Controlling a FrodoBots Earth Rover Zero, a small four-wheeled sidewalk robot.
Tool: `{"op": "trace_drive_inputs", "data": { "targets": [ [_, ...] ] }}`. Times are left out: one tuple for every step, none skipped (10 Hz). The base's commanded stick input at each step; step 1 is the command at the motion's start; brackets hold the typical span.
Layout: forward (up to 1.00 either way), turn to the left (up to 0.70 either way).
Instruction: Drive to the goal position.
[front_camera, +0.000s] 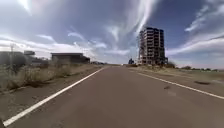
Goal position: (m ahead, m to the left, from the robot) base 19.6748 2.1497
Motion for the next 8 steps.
{"op": "trace_drive_inputs", "data": {
  "targets": [
    [-1.00, 0.00],
    [-1.00, 0.00],
    [-1.00, 0.00],
    [-0.98, 0.00],
    [-0.80, 0.00],
    [-0.59, 0.00],
    [-0.26, 0.00],
    [0.00, 0.00]
  ]
}}
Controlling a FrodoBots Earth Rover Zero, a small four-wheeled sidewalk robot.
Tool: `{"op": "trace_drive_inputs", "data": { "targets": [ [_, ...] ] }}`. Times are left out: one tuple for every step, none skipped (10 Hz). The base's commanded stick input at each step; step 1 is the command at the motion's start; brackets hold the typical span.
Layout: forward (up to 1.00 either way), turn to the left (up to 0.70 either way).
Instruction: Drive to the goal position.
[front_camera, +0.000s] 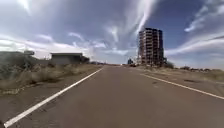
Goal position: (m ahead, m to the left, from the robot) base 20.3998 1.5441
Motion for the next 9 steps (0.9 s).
{"op": "trace_drive_inputs", "data": {
  "targets": [
    [0.00, 0.00],
    [0.12, 0.00],
    [0.65, 0.00],
    [1.00, 0.00],
    [1.00, 0.00],
    [1.00, 0.00],
    [1.00, 0.00],
    [1.00, 0.00],
    [1.00, 0.00]
  ]
}}
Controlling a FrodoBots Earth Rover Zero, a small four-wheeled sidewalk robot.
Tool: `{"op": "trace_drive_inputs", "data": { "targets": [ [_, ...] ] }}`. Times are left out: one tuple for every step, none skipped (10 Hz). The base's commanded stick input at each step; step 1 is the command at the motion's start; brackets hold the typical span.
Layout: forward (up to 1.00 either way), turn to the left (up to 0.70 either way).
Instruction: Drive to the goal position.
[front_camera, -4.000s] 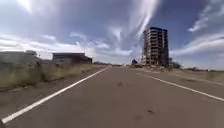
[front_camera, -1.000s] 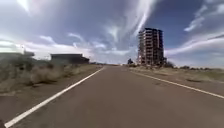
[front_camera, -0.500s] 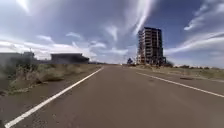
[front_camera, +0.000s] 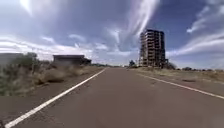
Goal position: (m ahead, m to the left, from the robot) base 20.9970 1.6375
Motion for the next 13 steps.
{"op": "trace_drive_inputs", "data": {
  "targets": [
    [1.00, 0.00],
    [1.00, 0.00],
    [1.00, 0.00],
    [1.00, 0.00],
    [1.00, 0.00],
    [1.00, 0.00],
    [1.00, 0.00],
    [1.00, 0.00],
    [1.00, -0.05],
    [1.00, -0.17],
    [1.00, -0.40],
    [1.00, -0.40],
    [1.00, -0.38]
  ]
}}
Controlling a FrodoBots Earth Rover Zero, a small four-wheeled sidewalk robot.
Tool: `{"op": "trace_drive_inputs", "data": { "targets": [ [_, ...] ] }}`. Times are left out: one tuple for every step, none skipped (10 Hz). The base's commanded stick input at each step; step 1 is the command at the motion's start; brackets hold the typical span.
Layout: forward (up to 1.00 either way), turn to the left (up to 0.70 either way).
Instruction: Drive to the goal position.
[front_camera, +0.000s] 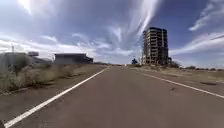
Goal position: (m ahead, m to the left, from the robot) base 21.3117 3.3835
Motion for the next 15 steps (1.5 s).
{"op": "trace_drive_inputs", "data": {
  "targets": [
    [1.00, -0.32],
    [1.00, 0.00],
    [1.00, 0.00],
    [1.00, 0.00],
    [1.00, 0.00],
    [1.00, 0.00],
    [1.00, 0.00],
    [1.00, 0.00],
    [1.00, 0.00],
    [1.00, 0.00],
    [1.00, 0.00],
    [1.00, 0.00],
    [1.00, 0.00],
    [1.00, 0.00],
    [1.00, 0.00]
  ]
}}
